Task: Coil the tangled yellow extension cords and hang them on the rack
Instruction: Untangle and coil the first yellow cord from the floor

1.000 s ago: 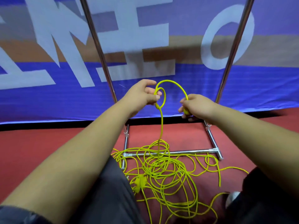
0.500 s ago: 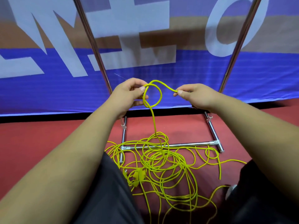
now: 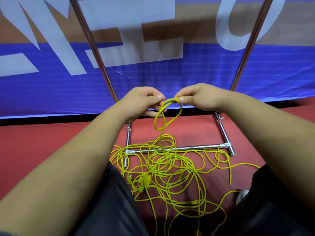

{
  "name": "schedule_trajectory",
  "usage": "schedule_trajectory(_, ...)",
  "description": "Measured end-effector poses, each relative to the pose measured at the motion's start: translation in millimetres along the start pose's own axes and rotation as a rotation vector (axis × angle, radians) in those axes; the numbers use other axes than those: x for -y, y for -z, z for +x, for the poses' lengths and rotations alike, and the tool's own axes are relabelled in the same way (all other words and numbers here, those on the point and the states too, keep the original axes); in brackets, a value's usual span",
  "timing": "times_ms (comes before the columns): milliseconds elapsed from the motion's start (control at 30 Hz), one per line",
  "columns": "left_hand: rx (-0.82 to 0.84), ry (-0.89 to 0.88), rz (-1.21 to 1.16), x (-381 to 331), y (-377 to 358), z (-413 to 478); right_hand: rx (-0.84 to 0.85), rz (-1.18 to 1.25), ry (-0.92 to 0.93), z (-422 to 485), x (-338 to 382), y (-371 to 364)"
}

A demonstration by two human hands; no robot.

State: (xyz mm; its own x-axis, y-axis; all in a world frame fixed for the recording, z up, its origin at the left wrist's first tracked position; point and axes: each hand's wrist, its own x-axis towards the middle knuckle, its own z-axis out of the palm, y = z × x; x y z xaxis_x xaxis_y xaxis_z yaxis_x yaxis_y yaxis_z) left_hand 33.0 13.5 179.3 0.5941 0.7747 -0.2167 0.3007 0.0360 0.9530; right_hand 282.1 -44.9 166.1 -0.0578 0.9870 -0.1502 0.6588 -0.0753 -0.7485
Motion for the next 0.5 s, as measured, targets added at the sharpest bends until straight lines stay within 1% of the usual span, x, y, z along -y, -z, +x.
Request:
schedule_trajectory(67,-0.004,0.007,-0.011,-1.2,-10.8,1.4,0.003,0.029,-0.004,-1.3,3.4,-6.1)
schedule_trajectory(167,-0.035,-0.033,-0.003,-1.7,-17.6,5.0,0.011,0.105,-0.03,-7.3,12.6,-4.0)
schedule_trajectory(300,-0.085,-0.034,-0.057,-3.5,-23.3,6.3,0.114,0.059,-0.044,-15.1,17.1,-0.4)
schedule_trajectory(433,-0.163,0.014,-0.162,-2.4,-33.4,7.3,0.079,0.05,-0.046,-9.6,11.2,-11.1)
schedule_trajectory(500,-0.187,0.008,-0.156,-2.1,-37.7,8.1,0.033,0.054,-0.05,-4.6,9.1,-16.7)
